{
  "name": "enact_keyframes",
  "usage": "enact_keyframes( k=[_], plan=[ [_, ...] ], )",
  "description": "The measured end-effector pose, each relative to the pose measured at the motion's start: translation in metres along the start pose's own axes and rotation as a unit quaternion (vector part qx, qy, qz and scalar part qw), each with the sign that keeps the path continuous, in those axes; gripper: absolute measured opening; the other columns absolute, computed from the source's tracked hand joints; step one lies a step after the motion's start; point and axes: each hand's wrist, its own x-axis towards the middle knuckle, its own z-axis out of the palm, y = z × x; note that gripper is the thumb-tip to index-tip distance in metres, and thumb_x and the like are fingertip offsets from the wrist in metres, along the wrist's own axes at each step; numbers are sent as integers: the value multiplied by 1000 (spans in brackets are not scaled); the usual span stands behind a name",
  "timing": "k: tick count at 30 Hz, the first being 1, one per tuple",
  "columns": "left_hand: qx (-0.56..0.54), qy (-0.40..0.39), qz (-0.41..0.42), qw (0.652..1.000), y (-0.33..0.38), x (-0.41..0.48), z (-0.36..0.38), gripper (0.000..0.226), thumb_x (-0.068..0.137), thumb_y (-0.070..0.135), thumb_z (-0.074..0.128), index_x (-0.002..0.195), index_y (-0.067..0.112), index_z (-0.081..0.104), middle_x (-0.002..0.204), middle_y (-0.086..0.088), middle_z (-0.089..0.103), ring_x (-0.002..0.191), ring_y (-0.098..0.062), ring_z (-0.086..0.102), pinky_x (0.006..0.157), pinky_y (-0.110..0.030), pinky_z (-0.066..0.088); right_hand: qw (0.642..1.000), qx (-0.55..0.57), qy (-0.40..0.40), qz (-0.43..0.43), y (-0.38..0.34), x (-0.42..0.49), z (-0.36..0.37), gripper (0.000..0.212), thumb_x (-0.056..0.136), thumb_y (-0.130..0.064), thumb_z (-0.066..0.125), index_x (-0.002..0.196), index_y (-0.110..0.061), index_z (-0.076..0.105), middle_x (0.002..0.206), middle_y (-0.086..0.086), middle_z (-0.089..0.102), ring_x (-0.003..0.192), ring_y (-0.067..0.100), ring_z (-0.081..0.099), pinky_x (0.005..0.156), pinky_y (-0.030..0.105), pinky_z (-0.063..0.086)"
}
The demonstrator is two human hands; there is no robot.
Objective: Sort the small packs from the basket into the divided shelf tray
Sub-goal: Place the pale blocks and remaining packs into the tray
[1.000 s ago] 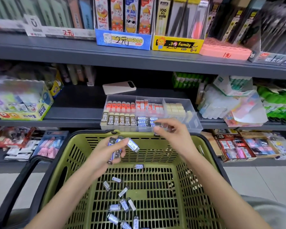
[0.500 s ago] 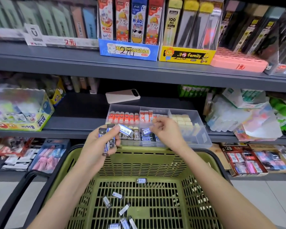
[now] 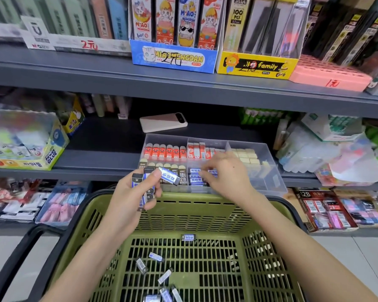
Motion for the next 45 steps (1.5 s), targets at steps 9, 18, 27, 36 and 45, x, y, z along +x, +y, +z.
enact_keyframes(
  k=[9, 18, 27, 36, 45],
  plan=[
    [-39, -30, -21, 999, -8, -7, 6, 39, 73, 33, 71, 95, 2, 66, 69, -6, 54, 54, -11, 51, 37, -16, 29, 925, 380, 12, 10, -58, -43, -6, 17, 81, -18, 70, 91, -29, 63, 71, -12, 58, 64, 0, 51, 63, 16, 46],
    [-102, -133, -130, 977, -16, -11, 17, 27, 74, 33, 75, 78, 7, 71, 64, -5, 52, 51, -13, 49, 33, -14, 28, 842, 540, 9, -19, -39, -48, -10, 18, 84, -19, 65, 98, -30, 70, 97, -3, 67, 93, 19, 63, 86, 26, 51],
    [-119, -128, -178, 968, -25, -14, 16, 30, 78, 35, 63, 77, 5, 68, 67, -6, 48, 51, -12, 46, 33, -15, 26, 926, 365, -2, 94, 7, 5, -15, 18, 80, -16, 73, 87, -16, 56, 67, -4, 62, 55, 2, 58, 59, 20, 50],
    [-91, -137, -158, 974, -29, -12, 11, 30, 80, 32, 65, 88, 3, 64, 68, -7, 50, 52, -12, 49, 34, -15, 29, 998, 47, -41, 11, -5, 18, 6, 16, 80, -25, 71, 90, -12, 71, 85, -1, 63, 76, 11, 50, 92, 34, 30],
    [-91, -128, -149, 976, -28, -10, 9, 25, 79, 17, 63, 99, 4, 71, 67, -7, 54, 54, -14, 51, 35, -16, 28, 1000, 6, -6, -14, -5, 1, 6, 26, 92, -22, 54, 115, -17, 66, 110, -1, 65, 105, 19, 55, 95, 34, 38]
  ],
)
